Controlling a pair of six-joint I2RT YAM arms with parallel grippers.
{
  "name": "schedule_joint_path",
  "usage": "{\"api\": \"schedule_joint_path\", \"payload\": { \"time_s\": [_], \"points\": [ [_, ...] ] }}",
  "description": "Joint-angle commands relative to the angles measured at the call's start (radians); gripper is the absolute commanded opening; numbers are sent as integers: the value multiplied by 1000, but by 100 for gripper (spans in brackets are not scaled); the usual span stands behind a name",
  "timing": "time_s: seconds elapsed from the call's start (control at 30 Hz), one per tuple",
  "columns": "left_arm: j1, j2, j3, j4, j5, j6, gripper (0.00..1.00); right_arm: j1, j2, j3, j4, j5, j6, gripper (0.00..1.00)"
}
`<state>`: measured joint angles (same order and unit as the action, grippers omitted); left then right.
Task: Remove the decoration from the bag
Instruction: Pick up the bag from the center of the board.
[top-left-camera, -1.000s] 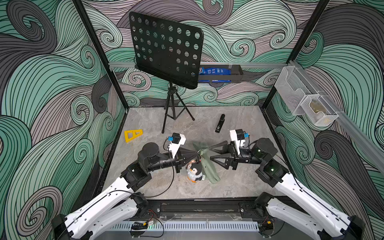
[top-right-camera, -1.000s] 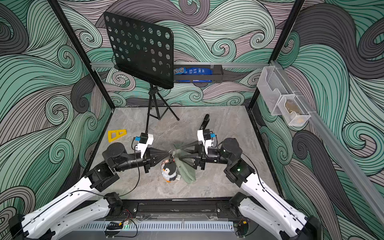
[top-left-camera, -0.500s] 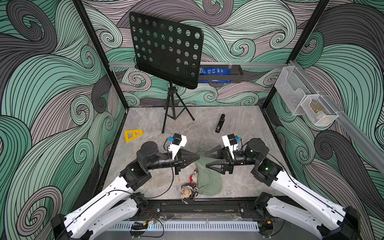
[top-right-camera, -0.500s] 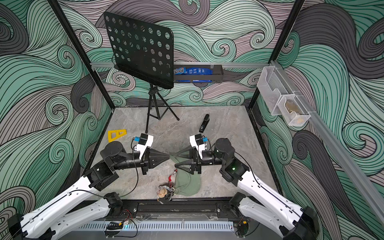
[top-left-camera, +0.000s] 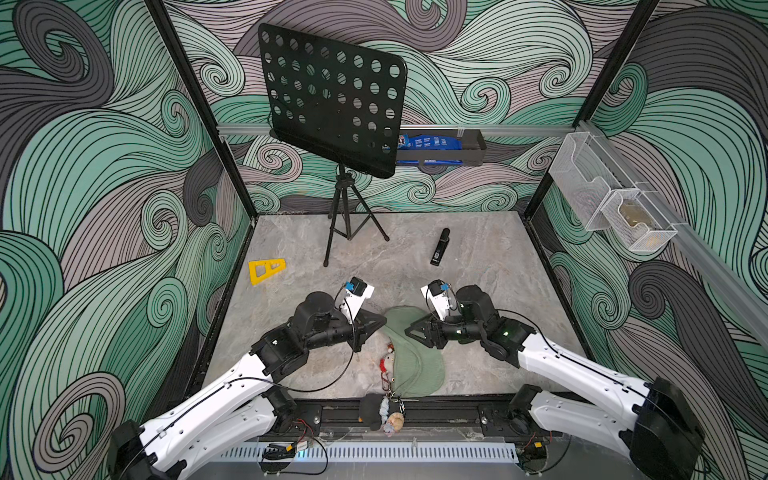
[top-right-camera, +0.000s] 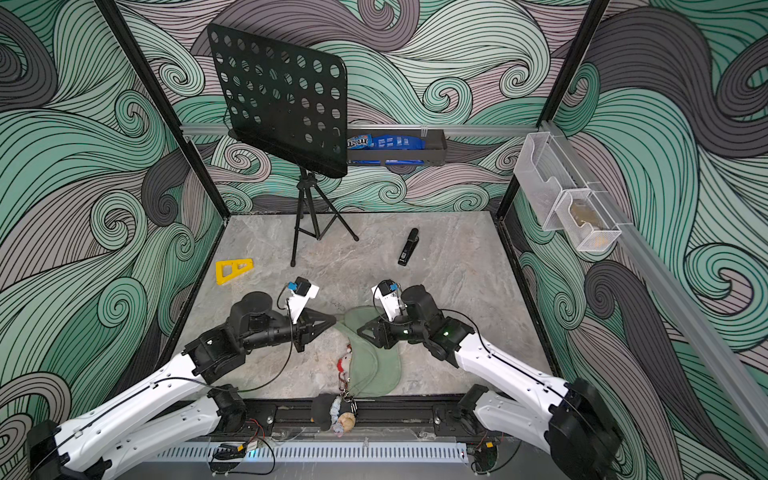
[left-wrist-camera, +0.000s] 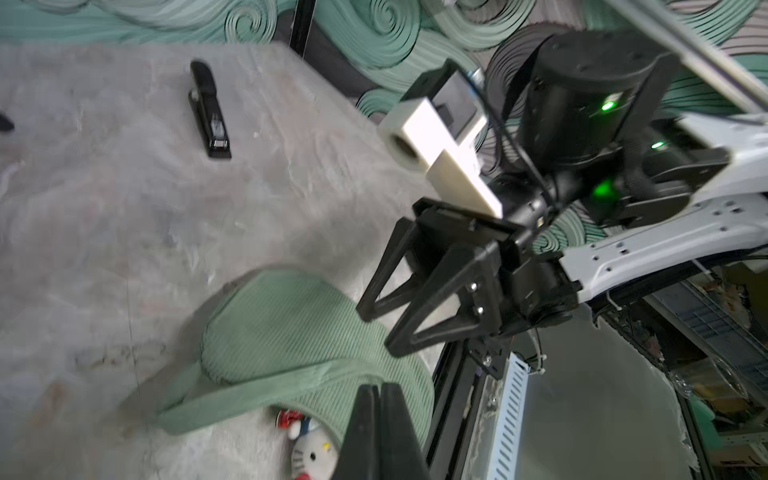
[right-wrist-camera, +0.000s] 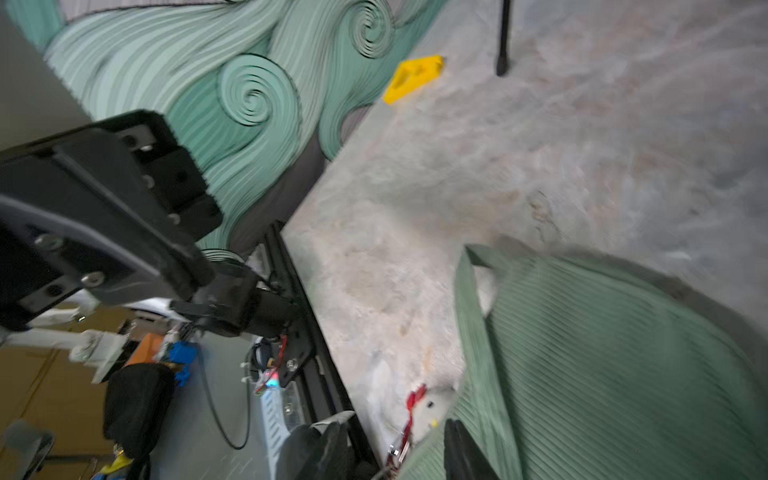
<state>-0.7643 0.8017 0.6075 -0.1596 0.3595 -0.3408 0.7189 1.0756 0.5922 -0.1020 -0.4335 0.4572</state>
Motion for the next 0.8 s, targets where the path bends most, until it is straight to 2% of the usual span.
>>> {"api": "schedule_joint_path", "payload": {
  "time_s": [0.0, 0.07, 0.2, 0.27, 0.43, 0.5, 0.57, 0.6, 0.77],
  "points": [
    [-3, 35, -60, -3, -31, -99, 6, 1, 56, 3, -99, 152, 98, 44],
    [-3, 101, -88, 45, -14, -129, 6, -14, 114, 19, -100, 152, 107, 41],
    [-4, 293, -52, 33, -14, -164, 6, -54, 205, 38, -62, 127, 118, 28],
    [-5, 387, -30, 46, -8, -182, 7, -56, 231, 58, -67, 138, 120, 26],
    [-10, 565, -4, 171, 28, -238, 19, -94, 300, 89, -56, 121, 113, 23],
    [-12, 613, 15, 216, 44, -246, 30, -113, 320, 96, -39, 114, 114, 20],
    [-12, 686, 44, 249, 58, -254, 47, -137, 349, 104, -24, 90, 107, 17],
    [-12, 712, 56, 280, 66, -258, 51, -148, 367, 108, -13, 80, 103, 16],
    [-10, 830, 151, 361, 73, -278, 55, -204, 425, 136, 29, 46, 92, 11]
  ]
}}
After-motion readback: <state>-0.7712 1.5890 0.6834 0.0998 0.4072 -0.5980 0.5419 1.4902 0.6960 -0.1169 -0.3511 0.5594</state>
